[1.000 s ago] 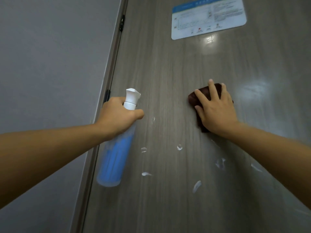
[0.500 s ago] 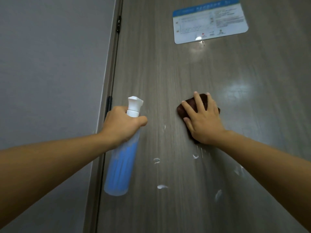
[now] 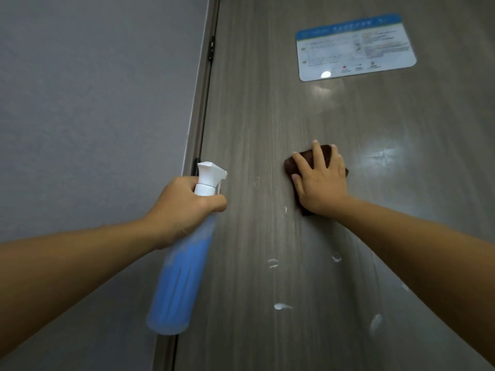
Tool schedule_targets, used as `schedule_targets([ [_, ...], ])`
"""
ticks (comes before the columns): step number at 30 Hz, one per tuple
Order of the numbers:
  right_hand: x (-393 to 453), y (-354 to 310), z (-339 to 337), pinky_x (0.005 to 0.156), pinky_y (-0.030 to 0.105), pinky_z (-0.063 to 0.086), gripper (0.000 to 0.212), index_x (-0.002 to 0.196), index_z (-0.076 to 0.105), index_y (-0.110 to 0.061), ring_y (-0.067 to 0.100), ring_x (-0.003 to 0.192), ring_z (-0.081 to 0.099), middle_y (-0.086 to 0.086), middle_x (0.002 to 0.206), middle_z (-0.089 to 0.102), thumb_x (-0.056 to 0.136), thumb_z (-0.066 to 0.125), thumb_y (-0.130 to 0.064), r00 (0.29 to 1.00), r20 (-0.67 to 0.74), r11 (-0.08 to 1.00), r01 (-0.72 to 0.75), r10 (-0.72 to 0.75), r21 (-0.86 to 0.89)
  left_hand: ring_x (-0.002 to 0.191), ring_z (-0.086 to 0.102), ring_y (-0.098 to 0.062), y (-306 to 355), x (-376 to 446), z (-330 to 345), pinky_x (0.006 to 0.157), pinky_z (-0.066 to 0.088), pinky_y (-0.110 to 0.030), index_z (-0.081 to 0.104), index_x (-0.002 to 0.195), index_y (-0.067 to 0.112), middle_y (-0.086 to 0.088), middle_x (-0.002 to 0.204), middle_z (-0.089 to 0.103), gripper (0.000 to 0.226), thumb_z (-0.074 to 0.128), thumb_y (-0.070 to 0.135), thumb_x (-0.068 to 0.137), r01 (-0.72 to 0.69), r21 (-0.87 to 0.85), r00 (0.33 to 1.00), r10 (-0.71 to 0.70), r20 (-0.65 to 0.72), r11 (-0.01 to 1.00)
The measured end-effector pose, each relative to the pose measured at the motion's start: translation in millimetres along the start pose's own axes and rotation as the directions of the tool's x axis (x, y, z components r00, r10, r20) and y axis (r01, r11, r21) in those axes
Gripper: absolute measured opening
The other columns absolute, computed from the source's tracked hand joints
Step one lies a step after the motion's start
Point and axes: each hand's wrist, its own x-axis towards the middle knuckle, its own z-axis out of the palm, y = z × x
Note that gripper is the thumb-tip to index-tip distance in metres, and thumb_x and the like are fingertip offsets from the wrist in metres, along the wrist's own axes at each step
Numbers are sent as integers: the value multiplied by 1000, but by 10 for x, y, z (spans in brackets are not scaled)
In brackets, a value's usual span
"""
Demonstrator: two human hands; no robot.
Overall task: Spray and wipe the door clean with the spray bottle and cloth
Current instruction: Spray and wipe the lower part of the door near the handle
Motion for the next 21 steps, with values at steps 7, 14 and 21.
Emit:
schedule_targets([
  [7, 468, -569, 72, 124, 61, -2, 54, 158, 24, -37, 50, 154, -6, 10, 172, -3, 107, 32, -53, 981, 65, 983, 182, -183, 20, 65, 59, -25, -49, -12, -313, 63, 48, -45, 65, 88, -6, -12, 69, 62, 63, 72, 43, 48, -31, 3, 999, 32, -26, 1000],
  [14, 56, -521, 61, 125, 57, 11, 51, 154, 36, -41, 46, 153, 9, 7, 171, 11, 104, 39, -52, 839, 120, 845, 535, -530, -13, 69, 59, -24, 32, 20, -282, 66, 47, -41, 67, 96, -8, -13, 75, 62, 58, 75, 32, 55, -15, -41, 1000, 14, -25, 999],
  [21, -317, -85, 34, 123, 51, 23, 51, 151, 43, -39, 41, 153, 19, 5, 169, 21, 103, 35, -54, 812, 142, 811, 580, -566, -80, 69, 54, -25, -60, -64, -116, 67, 43, -43, 61, 96, -12, -16, 76, 58, 55, 73, 28, 60, 2, -35, 998, 0, 57, 999],
])
